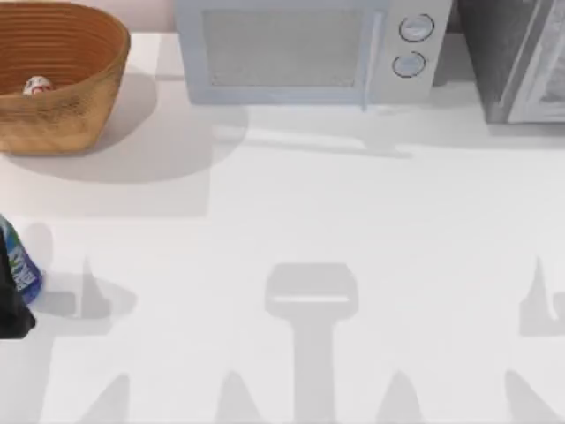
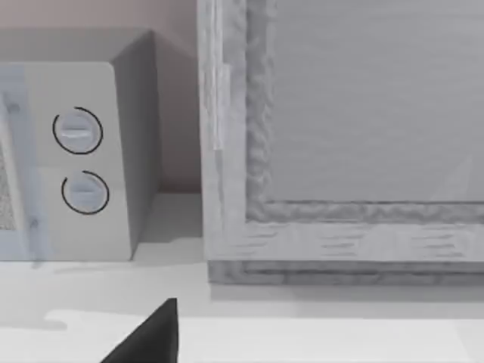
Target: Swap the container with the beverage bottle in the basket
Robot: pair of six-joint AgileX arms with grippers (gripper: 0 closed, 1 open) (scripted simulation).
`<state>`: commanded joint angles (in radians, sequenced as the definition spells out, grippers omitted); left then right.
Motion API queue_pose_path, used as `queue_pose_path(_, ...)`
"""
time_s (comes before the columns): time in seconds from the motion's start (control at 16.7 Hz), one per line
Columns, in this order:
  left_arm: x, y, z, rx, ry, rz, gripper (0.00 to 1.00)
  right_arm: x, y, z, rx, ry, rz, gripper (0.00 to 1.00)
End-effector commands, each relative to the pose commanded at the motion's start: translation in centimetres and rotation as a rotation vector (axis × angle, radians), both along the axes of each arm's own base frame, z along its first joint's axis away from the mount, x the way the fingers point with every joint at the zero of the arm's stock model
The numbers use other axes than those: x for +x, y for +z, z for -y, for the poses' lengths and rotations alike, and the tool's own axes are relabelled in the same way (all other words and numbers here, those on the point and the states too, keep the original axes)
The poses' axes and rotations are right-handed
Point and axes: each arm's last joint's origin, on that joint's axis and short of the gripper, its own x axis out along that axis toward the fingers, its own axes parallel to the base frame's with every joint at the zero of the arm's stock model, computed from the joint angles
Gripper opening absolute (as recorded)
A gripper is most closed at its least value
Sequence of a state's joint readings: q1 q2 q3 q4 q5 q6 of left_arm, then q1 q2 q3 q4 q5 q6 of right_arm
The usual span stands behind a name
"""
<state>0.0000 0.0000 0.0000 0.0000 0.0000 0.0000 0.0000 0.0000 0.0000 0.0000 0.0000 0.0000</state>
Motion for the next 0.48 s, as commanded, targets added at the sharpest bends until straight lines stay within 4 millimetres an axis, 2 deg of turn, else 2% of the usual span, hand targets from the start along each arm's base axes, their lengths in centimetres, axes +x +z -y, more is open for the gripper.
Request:
queue_pose_path(0.24, 0.0, 0.3, 0.0, 0.0, 0.002, -0.021, 1.0, 0.0, 0.0, 0.0, 0.0, 0.0, 0.0, 1.0)
queue_pose_path(0.48, 0.5, 2.5, -0.2, 0.003, 0.009, -0.142, 1.0, 0.0, 0.0, 0.0, 0.0, 0.0, 0.0, 1.0)
